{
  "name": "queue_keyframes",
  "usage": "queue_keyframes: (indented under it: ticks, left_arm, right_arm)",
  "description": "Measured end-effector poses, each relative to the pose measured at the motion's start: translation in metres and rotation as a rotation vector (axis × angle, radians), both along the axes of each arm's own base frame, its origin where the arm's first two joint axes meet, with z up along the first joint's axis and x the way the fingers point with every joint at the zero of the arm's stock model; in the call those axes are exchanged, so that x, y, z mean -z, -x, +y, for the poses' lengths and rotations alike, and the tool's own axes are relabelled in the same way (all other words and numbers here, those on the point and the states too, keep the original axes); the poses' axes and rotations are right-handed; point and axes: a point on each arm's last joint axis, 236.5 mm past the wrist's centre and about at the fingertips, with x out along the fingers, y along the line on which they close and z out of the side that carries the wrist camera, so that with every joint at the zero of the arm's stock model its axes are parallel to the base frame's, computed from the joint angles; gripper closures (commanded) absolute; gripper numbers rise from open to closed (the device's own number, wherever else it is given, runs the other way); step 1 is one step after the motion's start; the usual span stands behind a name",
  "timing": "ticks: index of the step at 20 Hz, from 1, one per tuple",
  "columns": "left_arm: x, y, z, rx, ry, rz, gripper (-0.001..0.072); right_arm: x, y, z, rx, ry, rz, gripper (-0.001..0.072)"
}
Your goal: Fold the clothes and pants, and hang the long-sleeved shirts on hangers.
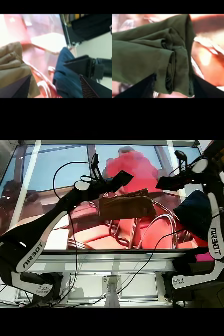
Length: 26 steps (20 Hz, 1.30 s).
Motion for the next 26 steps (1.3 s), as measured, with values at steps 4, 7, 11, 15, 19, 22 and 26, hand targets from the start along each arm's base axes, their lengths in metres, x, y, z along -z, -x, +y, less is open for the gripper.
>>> queue_keyframes:
  ticks: [4,7,11,15,19,22,26]
  left_arm:
    - [-0.001,0.008,0.002,0.056,0.011,0.018,-0.0002]
    - [0.000,0.009,0.002,0.070,0.013,0.024,-0.0002]
    - [0.001,0.011,0.002,0.079,0.015,0.028,-0.0002]
    - [0.001,0.011,0.002,0.081,0.016,0.028,-0.0002]
    - [0.001,0.012,0.002,0.083,0.016,0.029,-0.0001]
    - [0.001,0.012,0.002,0.084,0.016,0.029,-0.0002]
    - [0.001,0.012,0.002,0.084,0.016,0.029,-0.0002]
  right_arm:
    - [0.019,0.010,-0.031,0.042,-0.118,0.086,0.0054]
    - [0.050,0.019,-0.044,0.081,-0.135,0.192,0.0007]
    - [0.074,0.014,-0.049,0.109,-0.083,0.223,0.0009]
    - [0.099,0.020,-0.027,0.077,-0.120,0.304,0.0008]
    - [0.113,0.020,0.002,0.027,-0.233,0.336,0.0002]
    - [0.120,0.008,0.004,0.031,-0.241,0.297,0.0006]
    - [0.140,0.007,0.004,0.031,-0.243,0.317,0.0015]
